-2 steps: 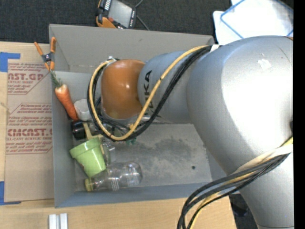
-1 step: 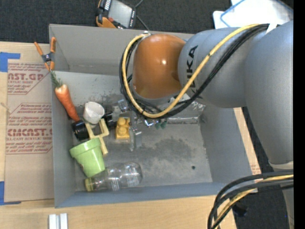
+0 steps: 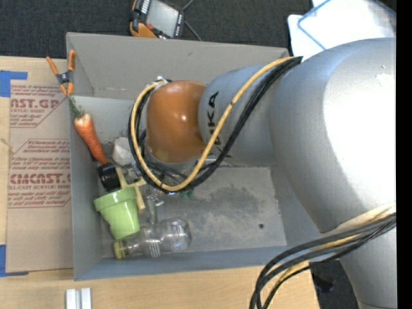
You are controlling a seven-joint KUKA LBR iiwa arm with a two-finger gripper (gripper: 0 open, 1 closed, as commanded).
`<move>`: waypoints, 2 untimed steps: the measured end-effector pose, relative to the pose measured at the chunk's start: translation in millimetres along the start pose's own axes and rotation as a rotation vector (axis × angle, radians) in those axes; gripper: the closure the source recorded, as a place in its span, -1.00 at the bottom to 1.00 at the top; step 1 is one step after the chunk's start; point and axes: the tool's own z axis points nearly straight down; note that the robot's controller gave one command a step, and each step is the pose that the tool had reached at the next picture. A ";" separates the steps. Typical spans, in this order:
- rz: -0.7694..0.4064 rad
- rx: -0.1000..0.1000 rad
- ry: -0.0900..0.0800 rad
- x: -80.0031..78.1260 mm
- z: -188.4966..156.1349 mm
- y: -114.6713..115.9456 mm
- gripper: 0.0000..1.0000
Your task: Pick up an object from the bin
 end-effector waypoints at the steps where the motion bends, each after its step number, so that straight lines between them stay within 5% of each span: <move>1: 0.072 0.012 -0.034 -3.6 -94.0 -66.4 -1.00; 2: -0.002 -0.004 0.007 22.2 -25.3 -1.4 -1.00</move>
Offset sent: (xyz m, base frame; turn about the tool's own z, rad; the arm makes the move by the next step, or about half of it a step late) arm -0.0189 -0.0127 0.0280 0.0015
